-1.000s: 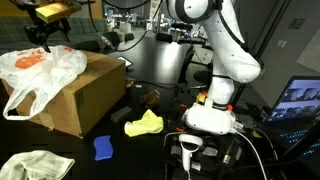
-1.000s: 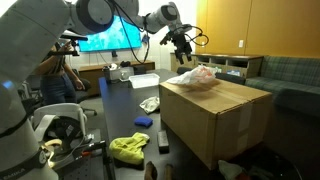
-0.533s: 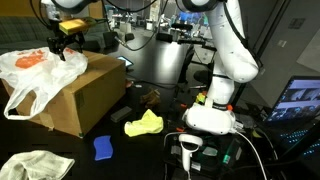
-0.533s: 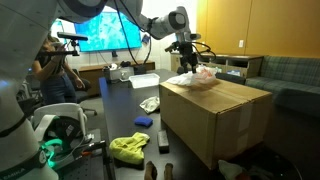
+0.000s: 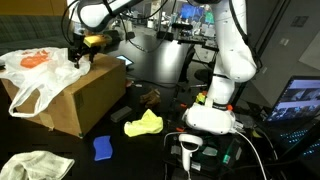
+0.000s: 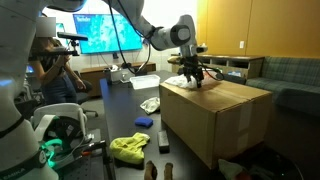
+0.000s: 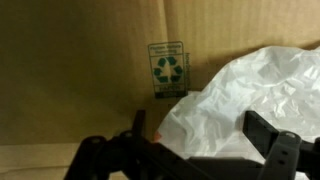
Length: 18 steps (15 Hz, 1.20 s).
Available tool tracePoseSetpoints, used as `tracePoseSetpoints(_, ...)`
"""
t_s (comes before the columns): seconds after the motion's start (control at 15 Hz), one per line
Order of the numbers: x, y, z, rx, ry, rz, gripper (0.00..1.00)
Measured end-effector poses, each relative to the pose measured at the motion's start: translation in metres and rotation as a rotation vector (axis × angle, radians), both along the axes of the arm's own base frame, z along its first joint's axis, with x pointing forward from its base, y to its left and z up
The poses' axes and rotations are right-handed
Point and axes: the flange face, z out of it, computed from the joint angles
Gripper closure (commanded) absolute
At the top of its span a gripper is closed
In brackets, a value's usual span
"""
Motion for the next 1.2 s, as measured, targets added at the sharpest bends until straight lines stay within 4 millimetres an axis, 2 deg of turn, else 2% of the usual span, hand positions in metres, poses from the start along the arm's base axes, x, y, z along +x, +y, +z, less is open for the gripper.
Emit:
tracePoseSetpoints(0.07, -0.003, -0.006, -0.005, 0.008, 0.002, 0.008, 0.16)
tracePoseSetpoints(0.13, -0.005, -0.009, -0.009, 0.014, 0.005, 0.015, 0.25)
tracePoseSetpoints(0.33, -0.012, -0.011, -0.012, 0.039, -0.005, 0.031, 0.49)
tracePoseSetpoints(0.73, -0.026, -0.007, 0.003, 0.055, -0.04, 0.066, 0.94)
tracePoseSetpoints(0.93, -0.032, 0.0, 0.011, 0.057, -0.045, 0.094, 0.97)
tracePoseSetpoints(1.2, -0.038, 0.018, 0.022, 0.063, -0.058, 0.146, 0.91)
